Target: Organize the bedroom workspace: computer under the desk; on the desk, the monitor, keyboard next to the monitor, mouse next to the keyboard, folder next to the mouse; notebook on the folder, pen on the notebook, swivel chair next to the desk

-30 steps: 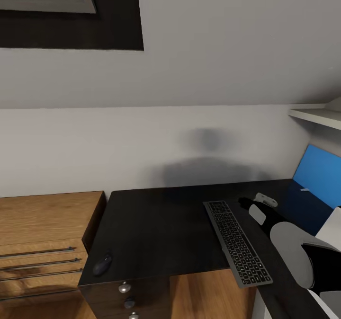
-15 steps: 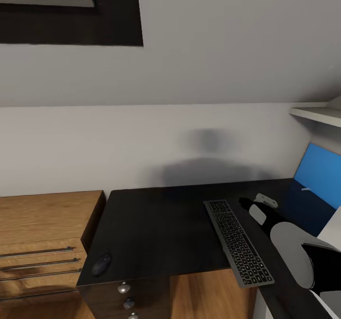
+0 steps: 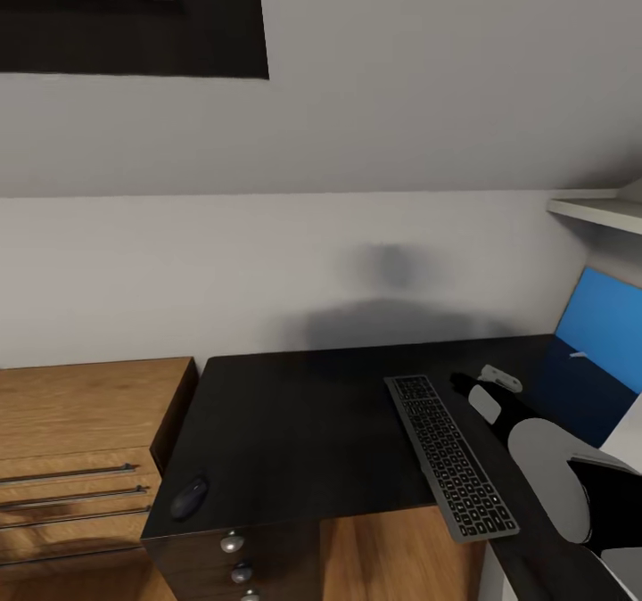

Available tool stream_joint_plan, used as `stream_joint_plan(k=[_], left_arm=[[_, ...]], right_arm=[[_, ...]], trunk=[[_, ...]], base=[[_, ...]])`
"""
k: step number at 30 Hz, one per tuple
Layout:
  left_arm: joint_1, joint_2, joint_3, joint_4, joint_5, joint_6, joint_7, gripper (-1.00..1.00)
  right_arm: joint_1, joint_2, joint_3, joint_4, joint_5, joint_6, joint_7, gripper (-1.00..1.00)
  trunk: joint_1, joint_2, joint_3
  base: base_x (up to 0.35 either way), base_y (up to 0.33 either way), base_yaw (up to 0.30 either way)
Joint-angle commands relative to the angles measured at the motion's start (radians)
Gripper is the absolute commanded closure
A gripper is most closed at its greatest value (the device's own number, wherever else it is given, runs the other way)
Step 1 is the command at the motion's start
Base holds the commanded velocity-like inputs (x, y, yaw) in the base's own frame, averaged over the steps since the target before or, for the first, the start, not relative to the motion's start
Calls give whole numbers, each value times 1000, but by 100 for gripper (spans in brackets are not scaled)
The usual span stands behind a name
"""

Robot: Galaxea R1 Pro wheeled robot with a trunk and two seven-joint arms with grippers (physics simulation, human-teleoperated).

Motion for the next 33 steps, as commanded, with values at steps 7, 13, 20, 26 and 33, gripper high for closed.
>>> stream_joint_plan(k=[7,13,20,26,33], left_arm=[[0,-2,5,0,-10,-2,7,-100],[0,-6,4,0,-11,-2,7,-100],[0,-7,4,0,-12,-2,6,-100],[0,-11,4,0,-11,-2,6,-100],[0,-13,5,0,-11,-2,6,-100]], right_arm=[[0,1,-7,-2,4,7,-1,-100],[0,1,-7,-2,4,6,-1,-100],[0,2,-7,-3,4,7,0,-100],[0,2,-7,-4,4,7,1,-100],[0,2,-8,-4,4,8,1,-100]], trunk=[[27,-50,-23],[50,-92,-42],[77,-141,-64],[100,-183,-83],[127,-232,-105]], base=[[0,0,0],[0,0,0],[0,0,0],[0,0,0],[0,0,0]])
